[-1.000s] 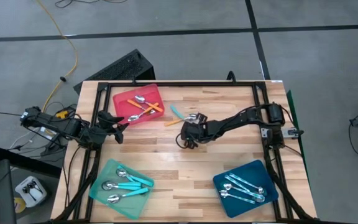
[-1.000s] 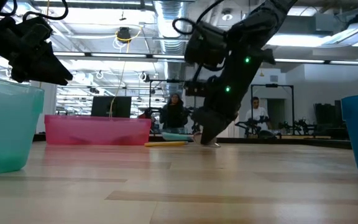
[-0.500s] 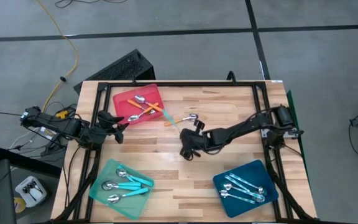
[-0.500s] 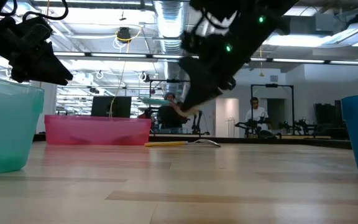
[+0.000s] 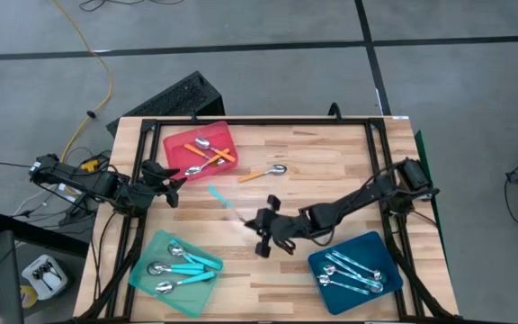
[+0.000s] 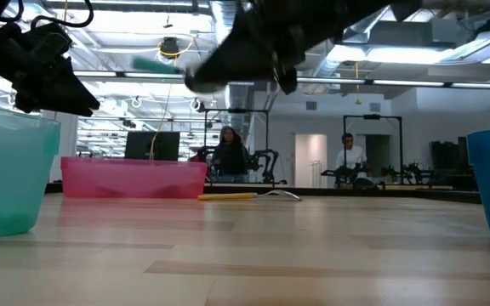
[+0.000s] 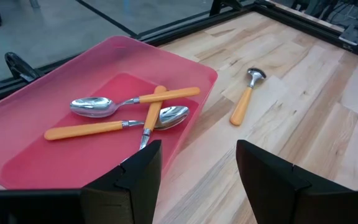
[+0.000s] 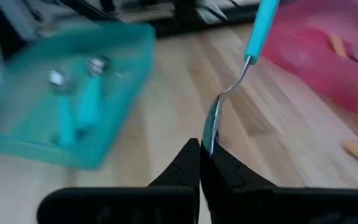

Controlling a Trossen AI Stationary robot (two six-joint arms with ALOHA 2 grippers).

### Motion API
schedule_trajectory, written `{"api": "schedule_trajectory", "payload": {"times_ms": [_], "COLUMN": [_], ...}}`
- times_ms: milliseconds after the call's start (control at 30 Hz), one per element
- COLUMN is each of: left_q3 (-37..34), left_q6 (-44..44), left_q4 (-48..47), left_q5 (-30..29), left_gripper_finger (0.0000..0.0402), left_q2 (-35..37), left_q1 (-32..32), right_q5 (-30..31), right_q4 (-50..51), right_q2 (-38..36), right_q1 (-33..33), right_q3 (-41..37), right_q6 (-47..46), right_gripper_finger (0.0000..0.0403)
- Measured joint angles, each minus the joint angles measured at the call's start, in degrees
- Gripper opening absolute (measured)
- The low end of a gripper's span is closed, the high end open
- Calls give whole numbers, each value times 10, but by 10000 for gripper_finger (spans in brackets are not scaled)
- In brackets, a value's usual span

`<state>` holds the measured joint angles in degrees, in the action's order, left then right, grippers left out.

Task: Sort silverware by color (type)
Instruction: Put the blue spoon into the light blue bin

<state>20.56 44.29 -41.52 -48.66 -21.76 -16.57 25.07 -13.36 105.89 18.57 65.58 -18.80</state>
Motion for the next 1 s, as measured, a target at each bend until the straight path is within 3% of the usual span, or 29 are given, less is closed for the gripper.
{"api": "schedule_trajectory", "payload": {"times_ms": [200, 533, 733, 1000], "left_q3": [0, 0, 0, 0], "left_q6": [0, 0, 0, 0], "left_q4": [0, 1, 2, 1], "left_q5": [-2, 1, 4, 9], "left_gripper_finger": [190, 190, 190, 190], "left_q2": [0, 0, 0, 0], "left_q1": [0, 0, 0, 0], "right_q5": [-58, -154, -175, -193], "right_q4": [-39, -38, 13, 3], "right_q2": [3, 67, 108, 166], "right_q1": [17, 21, 29, 26], "right_q3": [18, 140, 215, 303], "right_q6": [26, 91, 136, 157], "right_gripper_finger": [27, 27, 27, 27]}}
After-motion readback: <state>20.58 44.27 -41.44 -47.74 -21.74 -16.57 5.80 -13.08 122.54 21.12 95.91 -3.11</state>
